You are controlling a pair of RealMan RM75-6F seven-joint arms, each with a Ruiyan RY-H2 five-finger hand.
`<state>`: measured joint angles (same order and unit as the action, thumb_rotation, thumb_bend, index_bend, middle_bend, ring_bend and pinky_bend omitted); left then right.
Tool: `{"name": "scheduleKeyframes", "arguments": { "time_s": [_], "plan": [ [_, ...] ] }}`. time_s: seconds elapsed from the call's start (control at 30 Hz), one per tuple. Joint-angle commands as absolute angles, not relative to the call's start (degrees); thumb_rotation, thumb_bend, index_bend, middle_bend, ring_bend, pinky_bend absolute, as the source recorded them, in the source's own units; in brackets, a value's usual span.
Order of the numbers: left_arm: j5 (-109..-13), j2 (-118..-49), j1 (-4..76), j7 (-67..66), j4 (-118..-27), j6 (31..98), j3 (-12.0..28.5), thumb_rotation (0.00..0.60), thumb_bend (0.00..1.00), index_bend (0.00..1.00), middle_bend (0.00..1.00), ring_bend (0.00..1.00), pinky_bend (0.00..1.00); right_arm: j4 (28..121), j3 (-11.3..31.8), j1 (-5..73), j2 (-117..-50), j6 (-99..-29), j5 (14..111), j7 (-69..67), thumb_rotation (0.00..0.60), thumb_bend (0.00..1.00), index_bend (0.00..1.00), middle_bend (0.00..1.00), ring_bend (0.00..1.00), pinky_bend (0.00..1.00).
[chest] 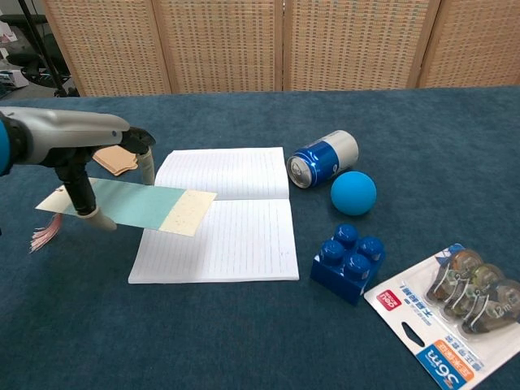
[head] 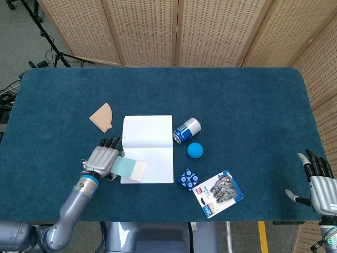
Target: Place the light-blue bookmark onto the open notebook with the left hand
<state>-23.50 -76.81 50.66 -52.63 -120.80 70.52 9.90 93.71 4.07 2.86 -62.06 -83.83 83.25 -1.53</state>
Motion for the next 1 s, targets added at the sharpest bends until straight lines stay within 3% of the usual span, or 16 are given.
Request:
{"name": "scheduleKeyframes", "arguments": {
  "time_s": [0.03,0.53,1.0],
  "plan": [
    [-18.6,-80.7,54.4,-56.1,-120.9,74.8,11.9,0.6,0.44,0.58,0.0,0.0,0.0,93.5,4.2,2.7,-61.8,-84.0,83.2,-2.4,0.6,0.05,0.0,0.0,0.0,0.0],
    [-6.2,-89.7,61.6,-59.8,-115.8,84.3,18.6,0.6,0.44,0.59,0.0,0.0,0.0,92.6,4.6,2.2,-60.5,-84.6,83.0,-7.2,0.6,0.05,0.0,0.0,0.0,0.0],
    [-1.8,-94.5,64.3,-62.0,-109.8,85.4,20.7,0.6,0.44,0.6,0.0,0.0,0.0,92.8,4.2,2.2,-60.3,-84.5,83.9,-7.7,0.6,0.05,0.0,0.0,0.0,0.0]
  ]
}}
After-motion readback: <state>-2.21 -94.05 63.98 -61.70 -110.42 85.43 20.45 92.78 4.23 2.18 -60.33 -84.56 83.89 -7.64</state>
